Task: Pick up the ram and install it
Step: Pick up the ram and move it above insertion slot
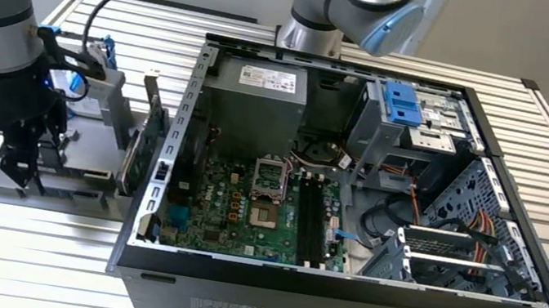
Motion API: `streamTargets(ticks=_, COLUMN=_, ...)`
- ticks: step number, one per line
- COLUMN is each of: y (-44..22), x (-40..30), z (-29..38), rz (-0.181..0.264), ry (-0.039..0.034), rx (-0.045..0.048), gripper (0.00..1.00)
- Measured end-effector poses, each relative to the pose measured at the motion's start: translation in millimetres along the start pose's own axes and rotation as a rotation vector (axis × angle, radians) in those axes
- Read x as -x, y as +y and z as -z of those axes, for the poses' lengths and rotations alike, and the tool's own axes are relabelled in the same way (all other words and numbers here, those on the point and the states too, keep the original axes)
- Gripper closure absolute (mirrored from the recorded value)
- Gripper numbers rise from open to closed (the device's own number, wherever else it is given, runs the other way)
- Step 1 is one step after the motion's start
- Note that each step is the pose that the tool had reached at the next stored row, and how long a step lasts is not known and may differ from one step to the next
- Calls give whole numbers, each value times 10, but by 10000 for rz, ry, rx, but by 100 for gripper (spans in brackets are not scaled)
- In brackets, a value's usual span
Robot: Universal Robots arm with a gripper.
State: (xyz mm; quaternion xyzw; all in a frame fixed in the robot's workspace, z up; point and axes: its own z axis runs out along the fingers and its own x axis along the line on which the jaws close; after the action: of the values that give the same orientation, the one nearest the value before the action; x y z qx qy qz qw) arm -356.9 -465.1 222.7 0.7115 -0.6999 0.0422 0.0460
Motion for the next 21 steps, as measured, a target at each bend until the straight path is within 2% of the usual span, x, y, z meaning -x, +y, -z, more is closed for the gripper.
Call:
streamTargets(ticks=7, y=0, x=5, z=-16, rz=0, ry=0, rx=0, gripper=0)
streamTargets(ticks=9, y=1, x=7, z=-23, rz=-1, ry=-20, rx=-1, gripper=0)
streamTargets(ticks=13, y=0, x=10, z=-47, rz=1, ry=-234, rx=-4, gripper=0)
streamTargets(ticks=17, y=-1, x=11, z=-74, rz=3, ry=-510, rx=-8, gripper=0)
streamTargets(ticks=19, y=0, x=11, z=-88, rz=2, ry=-585, rx=-10, gripper=0)
streamTargets(ticks=21, y=-1, x=9, z=-99, rz=2, ry=-608, rx=-11, gripper=0)
